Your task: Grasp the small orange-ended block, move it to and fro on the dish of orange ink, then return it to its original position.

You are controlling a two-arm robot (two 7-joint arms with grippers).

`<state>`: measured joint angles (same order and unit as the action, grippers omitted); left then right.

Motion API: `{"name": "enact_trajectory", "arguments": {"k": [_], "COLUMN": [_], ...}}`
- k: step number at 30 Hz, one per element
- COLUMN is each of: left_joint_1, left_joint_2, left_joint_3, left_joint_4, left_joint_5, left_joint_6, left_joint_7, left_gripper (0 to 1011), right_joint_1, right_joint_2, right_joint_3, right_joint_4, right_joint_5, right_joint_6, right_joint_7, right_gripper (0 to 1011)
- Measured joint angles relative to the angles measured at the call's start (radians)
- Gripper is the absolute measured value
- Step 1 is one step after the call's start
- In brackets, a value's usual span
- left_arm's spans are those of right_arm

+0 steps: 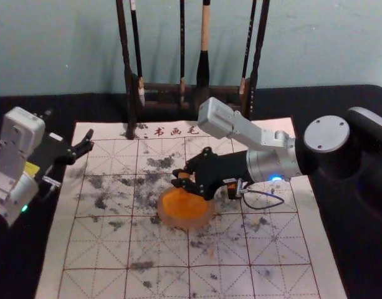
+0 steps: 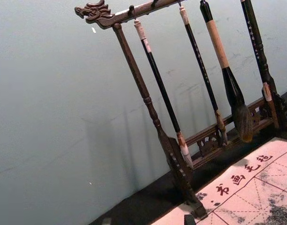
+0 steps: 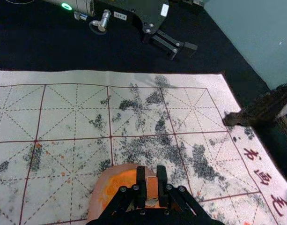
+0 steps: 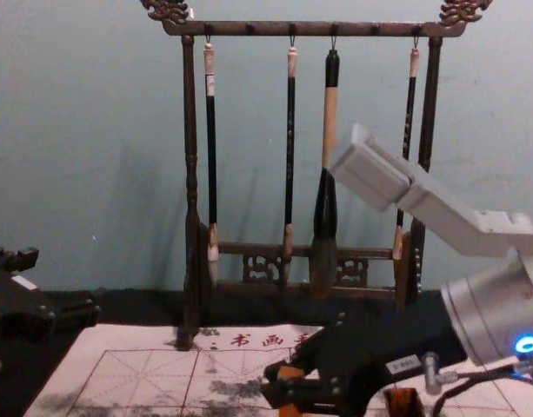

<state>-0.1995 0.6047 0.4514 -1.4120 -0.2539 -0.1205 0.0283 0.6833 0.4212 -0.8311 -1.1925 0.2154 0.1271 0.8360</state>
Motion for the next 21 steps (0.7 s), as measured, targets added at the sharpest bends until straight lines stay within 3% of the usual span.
{"name": "enact_trajectory", "arguments": {"k": [21], "left_joint_1": [0.000], "left_joint_2": [0.000], "left_joint_3": [0.000], "left_joint_4": [0.000], "left_joint_5": [0.000], "left_joint_6": [0.000], "left_joint_7": [0.000], "left_gripper": [1001], "right_joint_1": [-0.051], "right_joint_2": [0.070], "right_joint_3": [0.021], "right_joint_4": [-0.088], "right_joint_5": [0.010], "right_joint_6": [0.017], "right_joint_7": [-0.001], "right_gripper": [120]}}
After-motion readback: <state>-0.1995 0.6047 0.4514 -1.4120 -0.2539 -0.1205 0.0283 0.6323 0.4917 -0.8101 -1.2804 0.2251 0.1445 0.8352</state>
